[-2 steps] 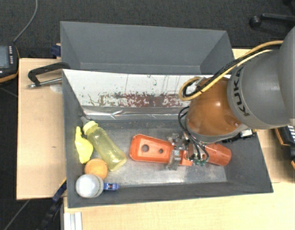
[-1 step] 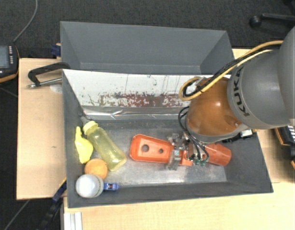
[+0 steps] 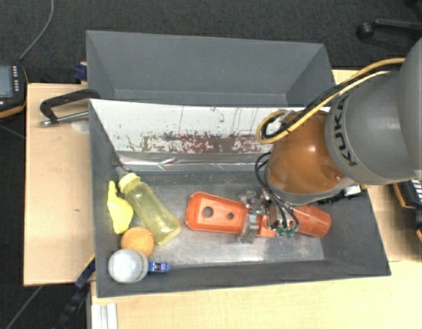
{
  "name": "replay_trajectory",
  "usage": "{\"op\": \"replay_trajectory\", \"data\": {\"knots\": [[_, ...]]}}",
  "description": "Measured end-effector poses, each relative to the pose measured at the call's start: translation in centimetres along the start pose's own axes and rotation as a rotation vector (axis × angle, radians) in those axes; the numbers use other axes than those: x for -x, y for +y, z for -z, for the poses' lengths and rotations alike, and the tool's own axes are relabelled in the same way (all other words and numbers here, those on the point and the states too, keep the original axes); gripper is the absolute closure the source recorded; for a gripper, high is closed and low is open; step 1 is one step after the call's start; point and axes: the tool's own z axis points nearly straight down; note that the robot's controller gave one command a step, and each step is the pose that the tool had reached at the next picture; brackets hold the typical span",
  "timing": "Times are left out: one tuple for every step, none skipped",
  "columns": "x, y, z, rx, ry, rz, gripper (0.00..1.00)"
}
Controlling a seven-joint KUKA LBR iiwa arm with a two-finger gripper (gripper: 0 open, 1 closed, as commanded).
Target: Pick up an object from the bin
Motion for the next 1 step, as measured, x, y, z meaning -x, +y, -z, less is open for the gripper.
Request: {"op": "replay_trajectory", "data": {"knots": [[0.47, -0.5, 0.92, 0.001, -0.005, 0.129, 1.0]]}}
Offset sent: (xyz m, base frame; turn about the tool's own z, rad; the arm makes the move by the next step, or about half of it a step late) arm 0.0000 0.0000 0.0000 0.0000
